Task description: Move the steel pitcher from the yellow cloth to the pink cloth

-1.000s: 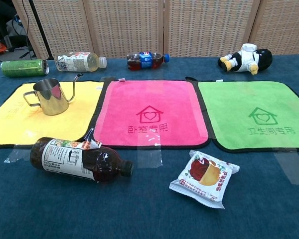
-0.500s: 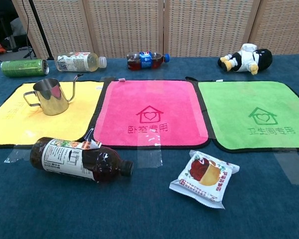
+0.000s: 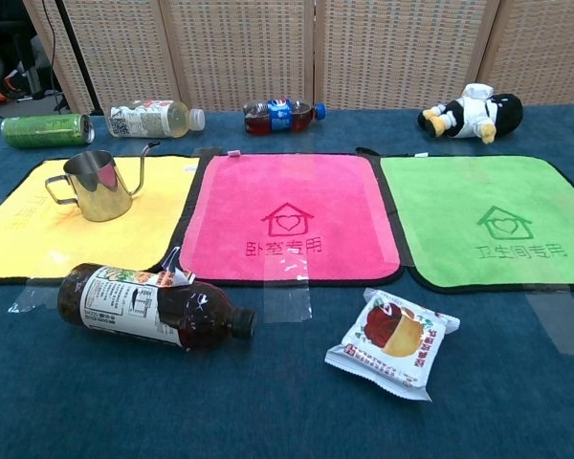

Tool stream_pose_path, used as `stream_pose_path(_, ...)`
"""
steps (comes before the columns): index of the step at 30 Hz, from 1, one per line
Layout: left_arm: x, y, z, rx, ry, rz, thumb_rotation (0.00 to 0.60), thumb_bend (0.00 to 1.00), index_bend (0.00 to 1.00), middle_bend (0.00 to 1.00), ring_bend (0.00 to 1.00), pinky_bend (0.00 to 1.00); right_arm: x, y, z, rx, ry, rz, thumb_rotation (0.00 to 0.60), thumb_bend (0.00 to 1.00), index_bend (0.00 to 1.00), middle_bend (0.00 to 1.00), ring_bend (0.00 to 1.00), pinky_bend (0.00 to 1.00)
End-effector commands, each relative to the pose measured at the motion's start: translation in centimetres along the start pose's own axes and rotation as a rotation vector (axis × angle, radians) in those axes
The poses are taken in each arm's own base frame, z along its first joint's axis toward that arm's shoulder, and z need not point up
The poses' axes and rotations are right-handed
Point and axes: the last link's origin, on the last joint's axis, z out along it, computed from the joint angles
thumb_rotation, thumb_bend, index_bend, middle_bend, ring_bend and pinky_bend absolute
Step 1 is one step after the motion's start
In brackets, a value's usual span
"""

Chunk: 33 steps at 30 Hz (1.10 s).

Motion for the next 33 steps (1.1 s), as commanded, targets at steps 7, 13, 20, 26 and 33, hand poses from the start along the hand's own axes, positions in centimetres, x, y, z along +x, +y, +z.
stream_pose_path(7, -0.3, 0.7, 1.7, 0.084, -0.127, -0.475, 0.6, 0.19, 0.0, 0.0, 0.0, 0.0, 0.2, 0.2, -0.2, -0.002, 0.006, 0.005, 0.6, 0.41, 0.0, 0.0, 0.0, 0.0)
stream_pose_path(13, 0.4, 0.1, 5.2, 0.131, -0.22, -0.658, 0.6, 0.21, 0.0, 0.0, 0.0, 0.0, 0.0, 0.1, -0.1, -0.004, -0.003, -0.001, 0.6, 0.41, 0.0, 0.0, 0.0, 0.0)
stream_pose_path(20, 1.0, 0.8, 8.5, 0.195, -0.294, -0.927, 0.6, 0.21, 0.0, 0.0, 0.0, 0.0, -0.1, 0.1, 0.0, -0.005, -0.007, -0.001, 0.6, 0.41, 0.0, 0.0, 0.0, 0.0)
stream_pose_path(26, 1.7, 0.6, 11.2, 0.234, -0.328, -1.004, 0.6, 0.21, 0.0, 0.0, 0.0, 0.0, -0.2, 0.2, 0.1, -0.008, -0.01, -0.002, 0.6, 0.41, 0.0, 0.0, 0.0, 0.0)
stream_pose_path(33, 1.6, 1.9, 13.6, 0.259, -0.371, -1.095, 0.6, 0.22, 0.0, 0.0, 0.0, 0.0, -0.5, 0.1, 0.2, -0.005, -0.022, -0.012, 0.6, 0.41, 0.0, 0.0, 0.0, 0.0)
